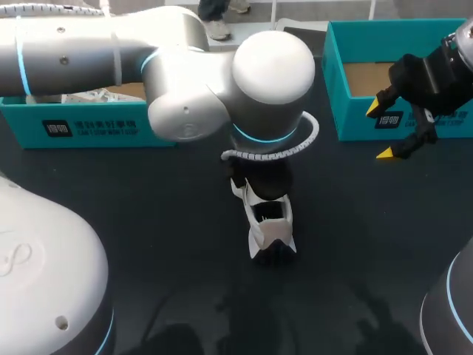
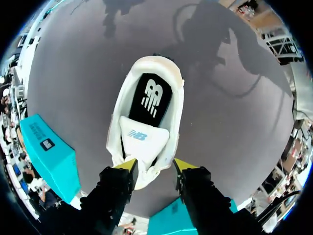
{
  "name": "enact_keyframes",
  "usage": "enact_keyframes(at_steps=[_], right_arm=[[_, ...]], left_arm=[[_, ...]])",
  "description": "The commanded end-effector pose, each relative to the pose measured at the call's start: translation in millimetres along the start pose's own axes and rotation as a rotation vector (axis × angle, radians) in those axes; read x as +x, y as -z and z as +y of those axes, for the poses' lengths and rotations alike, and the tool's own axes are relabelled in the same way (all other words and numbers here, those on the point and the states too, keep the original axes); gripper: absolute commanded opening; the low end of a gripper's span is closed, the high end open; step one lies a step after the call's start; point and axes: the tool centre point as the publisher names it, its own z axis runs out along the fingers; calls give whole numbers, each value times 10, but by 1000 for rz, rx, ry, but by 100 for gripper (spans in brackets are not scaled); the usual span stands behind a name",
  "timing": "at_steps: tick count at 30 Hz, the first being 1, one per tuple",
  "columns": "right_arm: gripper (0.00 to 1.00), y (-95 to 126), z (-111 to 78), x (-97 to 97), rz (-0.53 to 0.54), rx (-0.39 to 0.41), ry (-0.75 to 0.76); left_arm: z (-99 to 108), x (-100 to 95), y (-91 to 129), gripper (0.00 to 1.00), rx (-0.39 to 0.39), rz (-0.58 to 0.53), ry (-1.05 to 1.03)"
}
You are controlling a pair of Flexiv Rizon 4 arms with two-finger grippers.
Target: Take the shoe out of the shoebox, open the shoe tongue, remove and reinsert the insole, then place the shoe into the shoebox
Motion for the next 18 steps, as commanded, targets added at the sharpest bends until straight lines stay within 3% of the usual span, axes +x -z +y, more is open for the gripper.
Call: enact_keyframes(at_steps=[1,11,13,14,15,16,18], right_arm=[[100,-6,2,-2,0,2,-1],[100,-6,2,-2,0,2,-1],[100,-6,2,-2,0,2,-1],[100,-6,2,-2,0,2,-1],[100,-6,2,-2,0,2,-1],[100,-6,2,-2,0,2,-1],[100,-6,2,-2,0,2,-1]], left_arm=[[22,83,160,100,-1,9,151],[-8,95,152,100,10,13,203],[-108,185,192,100,72,-37,348],[-173,218,202,100,18,-7,478],[-231,259,214,100,20,-40,597],[-271,334,243,100,94,-30,778],[-326,437,233,100,111,23,1138]])
